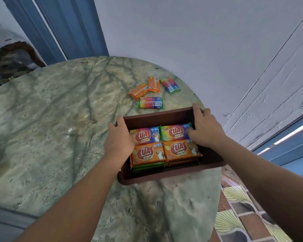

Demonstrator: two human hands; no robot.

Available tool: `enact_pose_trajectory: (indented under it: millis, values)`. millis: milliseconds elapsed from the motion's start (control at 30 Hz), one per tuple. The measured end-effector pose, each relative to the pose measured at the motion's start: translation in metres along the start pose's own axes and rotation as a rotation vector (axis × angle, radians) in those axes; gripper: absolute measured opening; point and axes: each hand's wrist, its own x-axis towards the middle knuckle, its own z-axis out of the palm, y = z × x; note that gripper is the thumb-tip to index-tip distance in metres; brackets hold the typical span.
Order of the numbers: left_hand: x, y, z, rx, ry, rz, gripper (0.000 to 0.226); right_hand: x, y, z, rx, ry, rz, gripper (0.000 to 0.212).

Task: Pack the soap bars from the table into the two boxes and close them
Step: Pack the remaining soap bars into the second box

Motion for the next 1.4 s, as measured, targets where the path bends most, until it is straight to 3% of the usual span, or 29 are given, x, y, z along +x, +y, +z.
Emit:
enact_pose_trajectory:
  millis: [367,633,733,900,1133,1233,1400]
  values:
    - [0.042,0.015,0.002,-0.009,0.046,-0.003,0.061,0.055,-0.006,-0.005,0.044,-0.004,-0.010,0.091]
    - [0.048,0.022,0.003,0.060,0.044,-0.072,0.057,0.069,-0.013,-0.008,0.004,0.067,0.000,0.063]
    - [0.049,0.026,-0.001,0.116,0.037,-0.106,0.057,0.093,-0.012,-0.020,0.059,0.000,-0.035,0.042]
    - [0.084,0.047,-0.020,0.152,0.159,-0.046,0.039,0.157,-0.012,-0.035,0.198,-0.143,-0.167,0.041]
    - [0.167,0.106,-0.009,0.203,-0.142,0.196,0.012,0.228,-0.016,-0.025,0.119,-0.302,-0.203,0.043]
    - [0.194,0.117,0.012,0.328,-0.273,0.257,0.026,0.254,-0.013,-0.008,-0.010,-0.344,-0.172,0.055]
    - [0.218,0.117,0.042,0.529,-0.396,0.348,0.070,0.278,-0.011,0.008,-0.131,-0.358,-0.164,0.070]
